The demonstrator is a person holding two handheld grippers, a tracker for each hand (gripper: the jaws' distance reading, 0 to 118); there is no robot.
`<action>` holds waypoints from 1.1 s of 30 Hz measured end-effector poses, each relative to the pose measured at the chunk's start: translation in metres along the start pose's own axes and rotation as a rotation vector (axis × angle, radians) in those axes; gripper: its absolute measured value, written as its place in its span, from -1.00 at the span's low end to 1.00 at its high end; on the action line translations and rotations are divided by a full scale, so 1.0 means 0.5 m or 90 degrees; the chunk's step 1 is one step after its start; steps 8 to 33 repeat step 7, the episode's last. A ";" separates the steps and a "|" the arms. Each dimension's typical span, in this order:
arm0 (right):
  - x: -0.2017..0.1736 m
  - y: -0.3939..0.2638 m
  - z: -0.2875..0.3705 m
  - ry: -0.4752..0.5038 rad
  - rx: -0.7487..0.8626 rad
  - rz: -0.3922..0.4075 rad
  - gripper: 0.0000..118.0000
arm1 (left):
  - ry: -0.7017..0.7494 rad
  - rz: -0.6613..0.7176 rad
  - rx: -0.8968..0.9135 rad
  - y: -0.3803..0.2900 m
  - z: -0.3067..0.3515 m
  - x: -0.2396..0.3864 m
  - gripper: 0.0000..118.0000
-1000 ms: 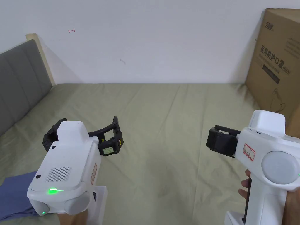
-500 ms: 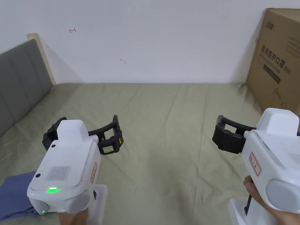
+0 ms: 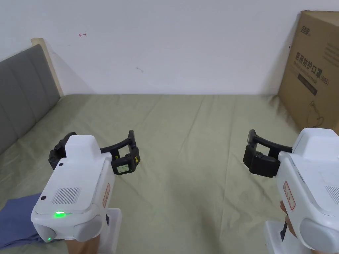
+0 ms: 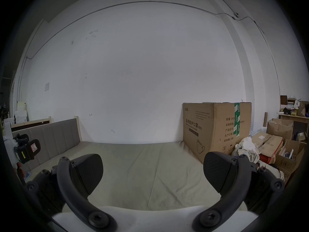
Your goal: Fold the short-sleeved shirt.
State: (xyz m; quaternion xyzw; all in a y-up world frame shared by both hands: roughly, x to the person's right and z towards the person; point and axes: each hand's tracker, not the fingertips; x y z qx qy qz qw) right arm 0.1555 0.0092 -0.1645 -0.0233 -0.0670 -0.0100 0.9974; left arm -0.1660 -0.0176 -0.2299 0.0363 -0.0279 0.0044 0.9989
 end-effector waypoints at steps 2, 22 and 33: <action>0.000 -0.001 -0.001 0.003 0.000 0.002 0.99 | 0.000 0.001 0.000 0.001 0.000 -0.001 1.00; -0.002 -0.002 0.000 0.006 0.000 0.006 1.00 | 0.000 -0.002 0.001 0.001 0.002 0.000 1.00; -0.002 -0.002 0.000 0.006 0.000 0.006 1.00 | 0.000 -0.002 0.001 0.001 0.002 0.000 1.00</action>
